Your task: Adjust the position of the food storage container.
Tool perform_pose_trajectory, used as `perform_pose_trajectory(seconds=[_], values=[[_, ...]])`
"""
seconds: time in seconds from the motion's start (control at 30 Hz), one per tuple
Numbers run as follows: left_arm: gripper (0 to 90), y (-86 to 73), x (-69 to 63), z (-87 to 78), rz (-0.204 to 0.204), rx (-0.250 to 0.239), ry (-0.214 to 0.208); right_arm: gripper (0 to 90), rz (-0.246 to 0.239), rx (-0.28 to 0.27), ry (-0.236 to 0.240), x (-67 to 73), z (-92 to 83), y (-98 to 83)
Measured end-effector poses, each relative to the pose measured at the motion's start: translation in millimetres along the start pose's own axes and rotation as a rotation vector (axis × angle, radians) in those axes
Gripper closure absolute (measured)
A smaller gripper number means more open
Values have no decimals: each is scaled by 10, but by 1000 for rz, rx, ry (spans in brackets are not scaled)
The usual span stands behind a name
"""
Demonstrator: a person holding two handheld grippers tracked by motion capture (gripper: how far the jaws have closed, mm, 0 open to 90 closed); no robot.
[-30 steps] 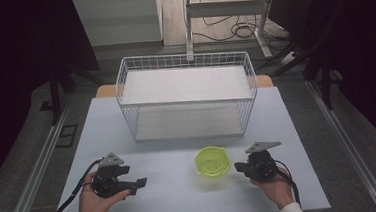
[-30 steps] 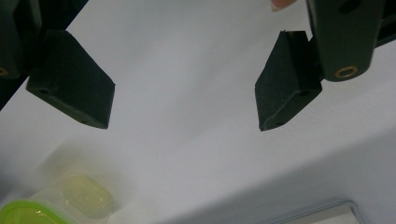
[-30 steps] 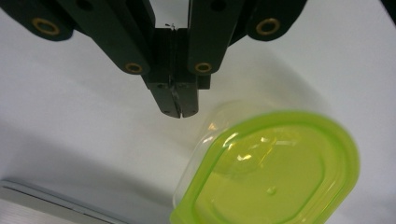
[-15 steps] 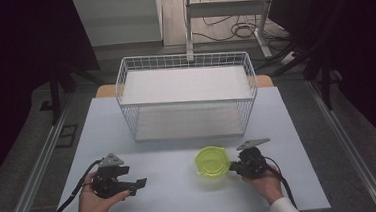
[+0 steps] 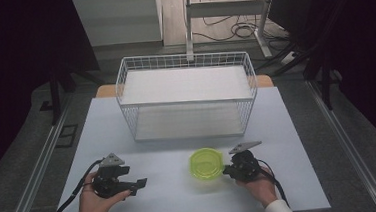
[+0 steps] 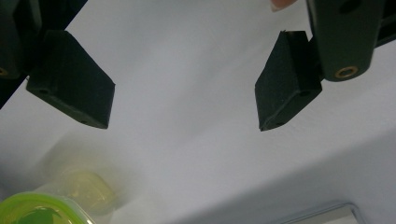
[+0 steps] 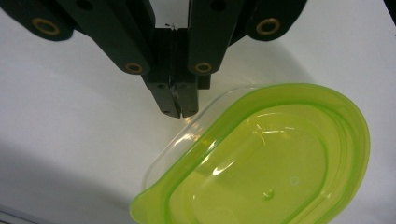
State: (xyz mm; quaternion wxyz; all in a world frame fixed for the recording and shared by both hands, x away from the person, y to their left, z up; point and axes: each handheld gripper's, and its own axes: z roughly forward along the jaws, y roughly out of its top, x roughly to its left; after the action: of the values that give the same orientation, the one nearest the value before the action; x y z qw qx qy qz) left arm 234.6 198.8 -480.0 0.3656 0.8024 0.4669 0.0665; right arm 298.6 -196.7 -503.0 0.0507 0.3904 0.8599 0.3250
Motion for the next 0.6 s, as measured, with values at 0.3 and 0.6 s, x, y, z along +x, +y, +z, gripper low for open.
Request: perform_pose_trajectory(seconds=[0.3,0.6], values=[[199,2,1,1,-3,0,-1,887,-15,-3,3,83,96,75],[198,0,2,-10,-2,-3,-1,887,-29,-13,15,187,273,233]])
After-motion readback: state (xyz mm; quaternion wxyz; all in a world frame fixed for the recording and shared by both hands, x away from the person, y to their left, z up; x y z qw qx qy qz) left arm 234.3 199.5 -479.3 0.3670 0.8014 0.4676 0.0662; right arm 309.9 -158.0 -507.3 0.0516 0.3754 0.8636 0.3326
